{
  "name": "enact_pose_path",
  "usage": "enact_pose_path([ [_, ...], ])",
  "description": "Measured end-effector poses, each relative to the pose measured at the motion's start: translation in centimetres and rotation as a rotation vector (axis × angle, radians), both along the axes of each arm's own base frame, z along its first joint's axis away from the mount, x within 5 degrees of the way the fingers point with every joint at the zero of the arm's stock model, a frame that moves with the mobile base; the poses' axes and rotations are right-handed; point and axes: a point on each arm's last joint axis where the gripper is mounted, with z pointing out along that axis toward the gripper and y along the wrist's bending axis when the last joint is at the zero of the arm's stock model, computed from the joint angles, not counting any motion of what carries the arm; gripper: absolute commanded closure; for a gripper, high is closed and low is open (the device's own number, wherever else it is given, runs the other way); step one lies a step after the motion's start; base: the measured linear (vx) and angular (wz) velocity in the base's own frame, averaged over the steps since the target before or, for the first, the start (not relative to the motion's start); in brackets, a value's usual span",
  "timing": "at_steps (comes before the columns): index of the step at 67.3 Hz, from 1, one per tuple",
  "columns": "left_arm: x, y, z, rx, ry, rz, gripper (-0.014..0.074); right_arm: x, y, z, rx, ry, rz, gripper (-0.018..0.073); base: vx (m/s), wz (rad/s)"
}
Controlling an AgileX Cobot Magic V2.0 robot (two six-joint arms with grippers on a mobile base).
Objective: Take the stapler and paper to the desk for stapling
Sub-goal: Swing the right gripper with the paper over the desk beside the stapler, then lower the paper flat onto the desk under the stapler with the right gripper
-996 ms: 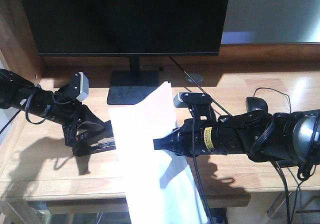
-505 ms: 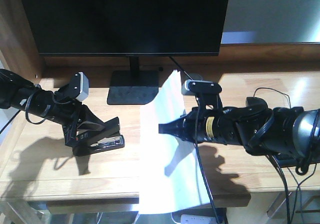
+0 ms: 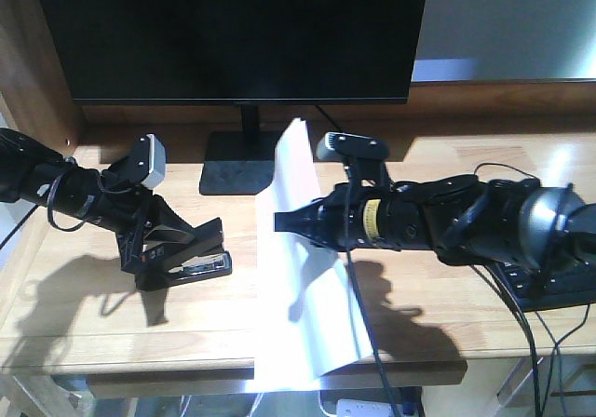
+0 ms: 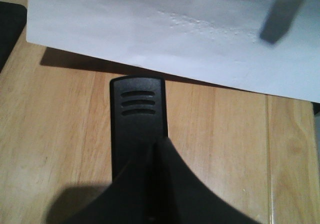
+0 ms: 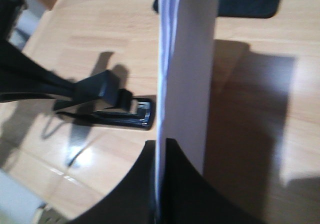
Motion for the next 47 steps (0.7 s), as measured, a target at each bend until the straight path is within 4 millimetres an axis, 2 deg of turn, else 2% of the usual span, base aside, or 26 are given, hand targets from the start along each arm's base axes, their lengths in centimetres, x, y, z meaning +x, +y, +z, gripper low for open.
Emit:
enact_pose_path([
  [31, 0.0, 0.0, 0.0, 0.0, 0.0, 0.0, 0.0603, 0.1, 1.3, 0.6, 0.17, 0.042, 0.043, 0.0561, 0.0, 0.0],
  [47, 0.0, 0.0, 0.0, 0.001, 0.0, 0.0, 0.0603, 0.5, 1.5, -1.1, 0.163, 0.086, 0.02, 0.0561, 0.0, 0.0],
])
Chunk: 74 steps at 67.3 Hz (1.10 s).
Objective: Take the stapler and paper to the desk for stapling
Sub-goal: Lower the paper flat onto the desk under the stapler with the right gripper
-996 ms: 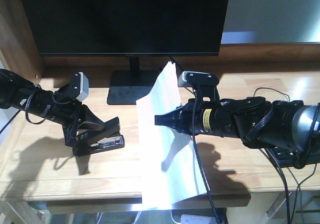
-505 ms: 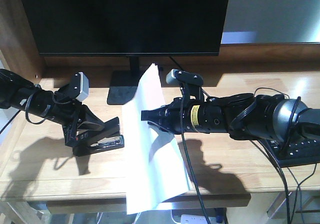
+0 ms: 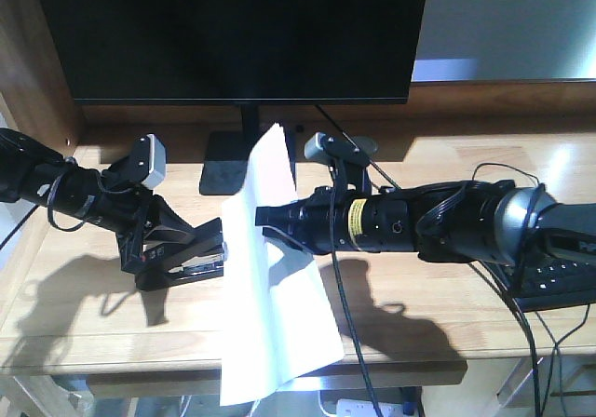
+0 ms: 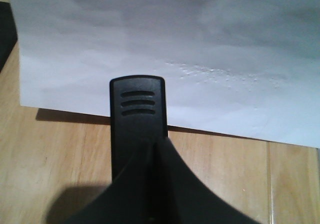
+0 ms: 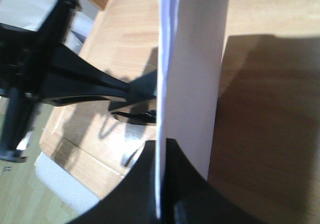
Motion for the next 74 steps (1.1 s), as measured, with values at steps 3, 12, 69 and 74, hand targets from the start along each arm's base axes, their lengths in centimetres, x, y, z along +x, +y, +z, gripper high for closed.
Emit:
enact_pose_path([
  [3, 0.0, 0.0, 0.0, 0.0, 0.0, 0.0, 0.0603, 0.1, 0.0, -0.3, -0.002, 0.005, -0.002, 0.0561, 0.0, 0.0],
  [12, 0.0, 0.0, 0.0, 0.0, 0.0, 0.0, 0.0603, 0.3, 0.1, -0.8, 0.007, 0.003, -0.016, 0.0561, 0.0, 0.0],
  [69, 0.0, 0.0, 0.0, 0.0, 0.0, 0.0, 0.0603, 2.6, 0.3, -7.5, 0.107, 0.037, -0.206, 0.0545, 0.0, 0.0],
  [74, 0.0, 0.0, 0.0, 0.0, 0.0, 0.0, 0.0603, 2.8, 0.3, -7.8, 0.093, 0.02, -0.201, 0.0524, 0.0, 0.0],
])
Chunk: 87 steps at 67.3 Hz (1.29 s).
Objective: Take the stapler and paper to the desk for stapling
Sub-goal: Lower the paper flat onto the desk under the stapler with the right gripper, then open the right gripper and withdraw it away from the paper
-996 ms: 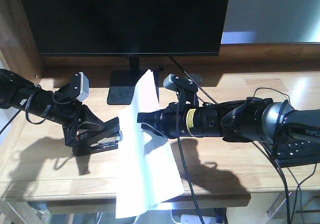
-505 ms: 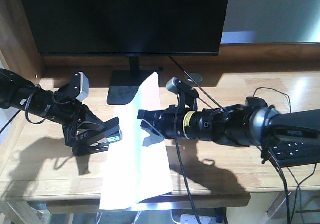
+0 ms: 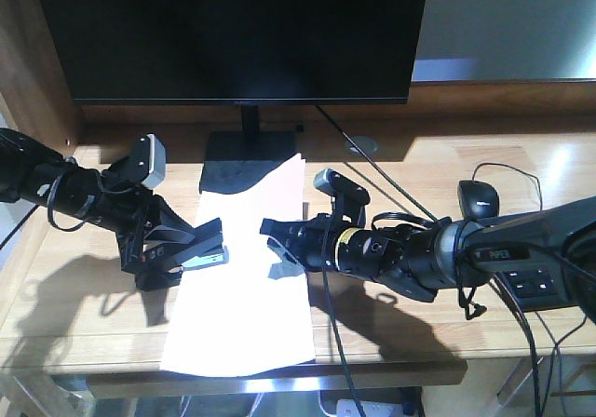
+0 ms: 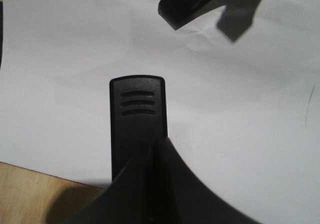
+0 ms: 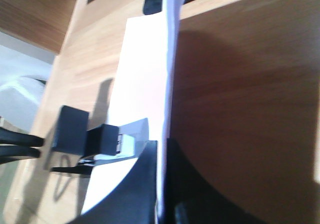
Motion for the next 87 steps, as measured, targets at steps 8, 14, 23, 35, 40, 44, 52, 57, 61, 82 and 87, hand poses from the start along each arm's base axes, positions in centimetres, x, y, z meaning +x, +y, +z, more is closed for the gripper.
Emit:
enact_pose_path([
  [8, 0.0, 0.0, 0.0, 0.0, 0.0, 0.0, 0.0603, 0.4, 0.2, -0.1, -0.007, -0.015, 0.006, 0.0459, 0.0, 0.0],
  [14, 0.0, 0.0, 0.0, 0.0, 0.0, 0.0, 0.0603, 0.7, 0.3, -0.2, -0.011, -0.023, 0.006, 0.0377, 0.0, 0.0],
  [23, 0.0, 0.0, 0.0, 0.0, 0.0, 0.0, 0.0603, 0.8, 0.3, -0.3, -0.033, -0.043, 0.018, 0.0214, 0.0, 0.0],
  [35, 0.0, 0.0, 0.0, 0.0, 0.0, 0.0, 0.0603, 1.0, 0.0, -0.6, -0.12, -0.074, 0.038, 0.0021, 0.0, 0.0],
  [40, 0.0, 0.0, 0.0, 0.0, 0.0, 0.0, 0.0603, 1.1, -0.3, -0.8, -0.157, -0.075, 0.037, -0.0032, 0.0, 0.0],
  [44, 0.0, 0.0, 0.0, 0.0, 0.0, 0.0, 0.0603, 1.3, -0.7, -0.8, -0.175, -0.077, 0.031, -0.0055, 0.0, 0.0],
  [52, 0.0, 0.0, 0.0, 0.0, 0.0, 0.0, 0.0603, 2.0, -2.2, 0.2, -0.192, -0.095, -0.003, -0.0057, 0.0, 0.0],
  [57, 0.0, 0.0, 0.0, 0.0, 0.0, 0.0, 0.0603, 2.5, -3.3, 1.2, -0.205, -0.117, -0.019, -0.005, 0.0, 0.0],
  [61, 0.0, 0.0, 0.0, 0.0, 0.0, 0.0, 0.0603, 2.8, -4.1, 2.0, -0.223, -0.143, -0.02, -0.0042, 0.0, 0.0],
  [82, 0.0, 0.0, 0.0, 0.0, 0.0, 0.0, 0.0603, 3.0, -8.2, 7.5, -0.532, -0.301, 0.012, -0.0024, 0.0, 0.0],
  [87, 0.0, 0.0, 0.0, 0.0, 0.0, 0.0, 0.0603, 2.7, -8.8, 9.1, -0.595, -0.328, -0.001, -0.0024, 0.0, 0.0],
])
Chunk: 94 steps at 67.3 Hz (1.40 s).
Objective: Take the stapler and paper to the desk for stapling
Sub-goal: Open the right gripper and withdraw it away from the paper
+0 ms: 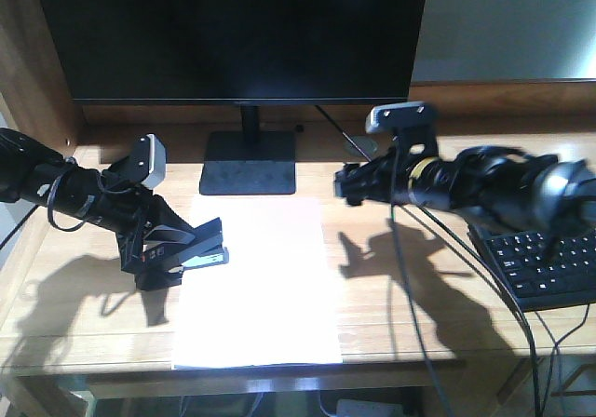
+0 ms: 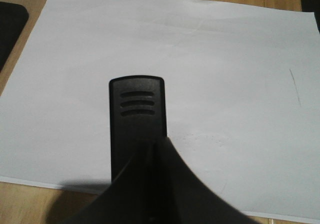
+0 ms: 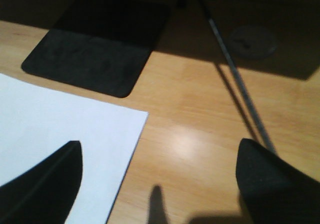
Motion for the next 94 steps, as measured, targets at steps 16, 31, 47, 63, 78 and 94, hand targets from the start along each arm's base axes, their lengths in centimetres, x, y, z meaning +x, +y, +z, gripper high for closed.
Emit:
enact_pose_path([
  [16, 0.0, 0.0, 0.0, 0.0, 0.0, 0.0, 0.0603, -2.3, -1.9, 6.1, -0.069, -0.117, -0.067, -0.0024, 0.0, 0.0],
  [31, 0.0, 0.0, 0.0, 0.0, 0.0, 0.0, 0.0603, -7.0, -3.4, 9.6, -0.093, -0.219, -0.044, -0.0024, 0.0, 0.0],
  [47, 0.0, 0.0, 0.0, 0.0, 0.0, 0.0, 0.0603, -12.7, -4.9, 12.0, -0.083, -0.33, -0.018, -0.0024, 0.0, 0.0],
  [63, 0.0, 0.0, 0.0, 0.0, 0.0, 0.0, 0.0603, -18.7, -6.5, 13.7, -0.038, -0.468, 0.003, -0.0024, 0.0, 0.0],
  [78, 0.0, 0.0, 0.0, 0.0, 0.0, 0.0, 0.0603, -24.2, -8.1, 13.9, -0.001, -0.595, -0.007, -0.0024, 0.0, 0.0],
  [94, 0.0, 0.0, 0.0, 0.0, 0.0, 0.0, 0.0603, -29.0, -9.6, 11.6, 0.032, -0.699, -0.017, -0.0024, 0.0, 0.0],
])
